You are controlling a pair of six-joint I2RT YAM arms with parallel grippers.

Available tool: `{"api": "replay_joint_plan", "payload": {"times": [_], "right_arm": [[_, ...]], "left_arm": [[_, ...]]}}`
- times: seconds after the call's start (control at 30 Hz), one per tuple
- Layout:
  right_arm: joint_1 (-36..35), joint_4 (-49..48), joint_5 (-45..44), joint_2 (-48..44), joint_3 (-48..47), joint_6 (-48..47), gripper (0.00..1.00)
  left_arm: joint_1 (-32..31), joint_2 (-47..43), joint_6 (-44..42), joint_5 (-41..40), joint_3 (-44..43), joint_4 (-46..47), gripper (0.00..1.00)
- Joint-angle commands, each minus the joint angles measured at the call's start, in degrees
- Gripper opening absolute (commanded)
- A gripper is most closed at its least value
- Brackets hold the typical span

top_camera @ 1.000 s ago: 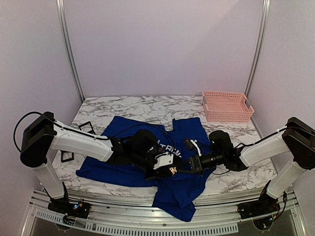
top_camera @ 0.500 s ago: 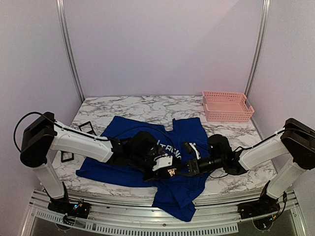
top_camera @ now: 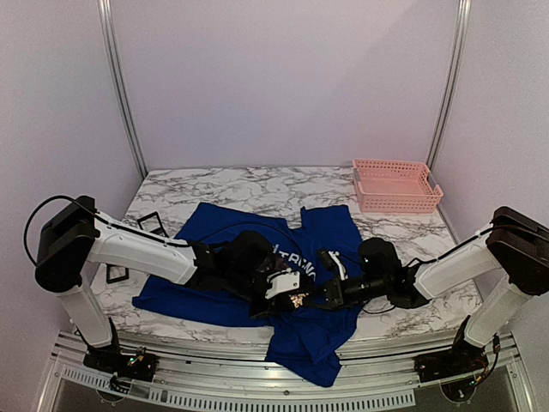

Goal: Pin the brooch onto the clothing
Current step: Cross the brooch on the flattened clothing.

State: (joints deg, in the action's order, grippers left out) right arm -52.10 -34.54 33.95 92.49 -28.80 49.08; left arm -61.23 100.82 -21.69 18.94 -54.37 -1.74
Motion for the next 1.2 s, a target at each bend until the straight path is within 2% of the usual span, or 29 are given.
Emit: {"api": "replay_joint_plan", "payload": {"times": [0.0, 0.43, 0.73, 1.17], "right_arm": [[-5.63, 1.45, 8.16, 1.52, 1.1, 0.64, 0.0], [-5.69, 9.23, 6.21, -1.27, 0.62, -3.16, 0.0], [-5.74, 2.15, 8.04, 1.35, 0.11, -0.7, 0.0], [-5.74, 3.96, 7.65, 1.65, -0.03, -1.4, 0.0]], "left_arm": [[1.81, -1.41, 1.69, -7.03, -1.36, 9.65, 0.0], [2.5, -2.03, 1.85, -7.74, 0.05, 8.88, 0.0], [2.64, -2.42, 4.97, -6.56, -0.49, 9.64, 0.0], [3.71, -3.67, 10.88, -5.12, -1.48, 11.31, 0.0]]}}
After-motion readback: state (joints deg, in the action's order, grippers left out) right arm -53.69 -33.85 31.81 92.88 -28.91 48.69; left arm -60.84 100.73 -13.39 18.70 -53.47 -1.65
